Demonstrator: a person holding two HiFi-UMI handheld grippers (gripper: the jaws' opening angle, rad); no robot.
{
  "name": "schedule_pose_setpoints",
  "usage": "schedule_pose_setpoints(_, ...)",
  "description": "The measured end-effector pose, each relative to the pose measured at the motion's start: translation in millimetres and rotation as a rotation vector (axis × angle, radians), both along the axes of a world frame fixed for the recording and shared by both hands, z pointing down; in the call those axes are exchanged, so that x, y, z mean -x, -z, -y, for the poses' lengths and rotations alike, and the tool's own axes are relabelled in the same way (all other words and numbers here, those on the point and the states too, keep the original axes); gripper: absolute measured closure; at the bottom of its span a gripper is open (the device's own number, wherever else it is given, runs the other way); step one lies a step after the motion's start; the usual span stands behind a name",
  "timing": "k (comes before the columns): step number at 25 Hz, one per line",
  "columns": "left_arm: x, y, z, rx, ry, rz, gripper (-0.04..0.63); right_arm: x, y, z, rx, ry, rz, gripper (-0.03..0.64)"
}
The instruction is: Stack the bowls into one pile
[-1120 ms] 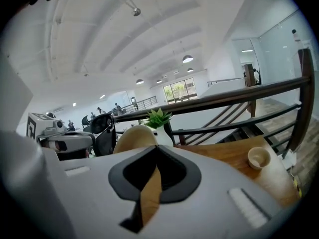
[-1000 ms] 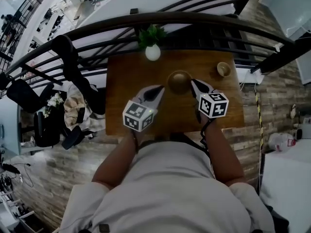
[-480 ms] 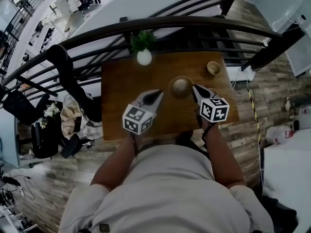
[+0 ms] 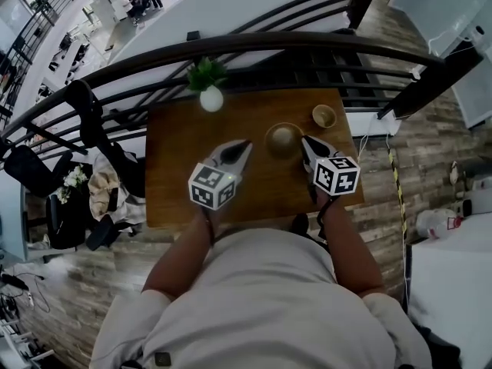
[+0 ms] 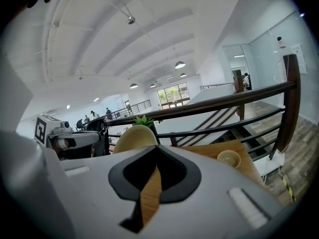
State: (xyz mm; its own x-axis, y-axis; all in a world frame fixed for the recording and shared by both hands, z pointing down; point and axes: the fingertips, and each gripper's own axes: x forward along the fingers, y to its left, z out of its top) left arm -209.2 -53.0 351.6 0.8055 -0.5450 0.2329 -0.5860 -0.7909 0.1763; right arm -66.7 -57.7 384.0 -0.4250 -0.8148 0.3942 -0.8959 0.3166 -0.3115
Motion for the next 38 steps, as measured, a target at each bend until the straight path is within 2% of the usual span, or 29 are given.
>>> schedule_pose_setpoints(12,-161.2,-33.4,6.3,0.058,0.064,0.037,0.591,-161.7,-36.3,11.4,0.056,0.064,0.019,0.601)
schedule_pose_setpoints(17,-207.3,-43.5,10.6,0.058,0.132,0.049,0.591,-212.2,-46.6,9.8,0.08,0.129,0.017,0.601)
schedule_pose_setpoints(21,-232.8,-53.2,11.1,0.069,0.182,0.057,0.591,-237.0,-62.7,4.3,0.106,0.184,0.007,0.601)
schedule_pose_setpoints(25,-246.6,-60.3,10.1,0.078,0.18,0.069,0.591,-242.4,-75.5,5.9,0.127,0.206,0.018,0.601)
schedule_pose_setpoints(38,-241.1,-92.2,42.1,0.145,0.216,0.08,0.591,-233.3,-106.3,33.0,0.185,0.251,0.019,0.601)
